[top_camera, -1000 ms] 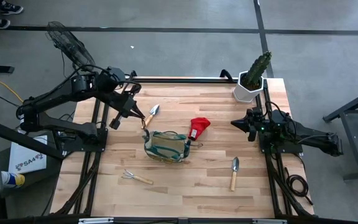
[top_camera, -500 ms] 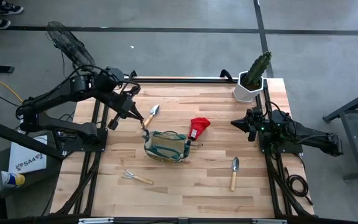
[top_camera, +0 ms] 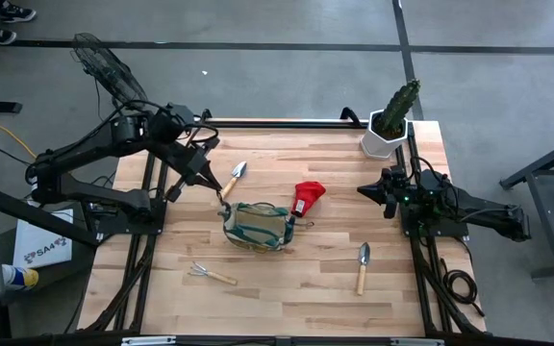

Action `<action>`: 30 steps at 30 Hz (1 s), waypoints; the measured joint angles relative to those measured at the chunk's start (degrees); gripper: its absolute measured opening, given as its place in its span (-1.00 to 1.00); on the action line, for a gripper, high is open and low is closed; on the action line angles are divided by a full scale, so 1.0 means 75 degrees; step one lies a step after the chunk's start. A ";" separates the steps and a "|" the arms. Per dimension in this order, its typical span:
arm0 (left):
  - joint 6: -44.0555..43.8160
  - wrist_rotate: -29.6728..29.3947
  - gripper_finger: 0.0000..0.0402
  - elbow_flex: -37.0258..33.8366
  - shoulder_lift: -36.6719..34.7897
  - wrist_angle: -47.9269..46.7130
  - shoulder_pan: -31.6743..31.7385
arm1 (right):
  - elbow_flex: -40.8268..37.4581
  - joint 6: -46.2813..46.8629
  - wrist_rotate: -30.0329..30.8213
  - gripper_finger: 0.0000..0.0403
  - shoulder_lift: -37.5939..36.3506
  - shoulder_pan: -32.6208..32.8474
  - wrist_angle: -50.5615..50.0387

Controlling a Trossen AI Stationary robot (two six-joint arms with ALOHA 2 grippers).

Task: Pick & Place Garden tools in Gardening bag
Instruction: Put the shear green scissors into the gardening bag

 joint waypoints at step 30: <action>0.0000 0.1526 -1.00 -0.0987 -0.0353 0.0686 0.0003 | 0.0000 0.0000 0.0000 -0.98 -0.0001 0.0000 0.0000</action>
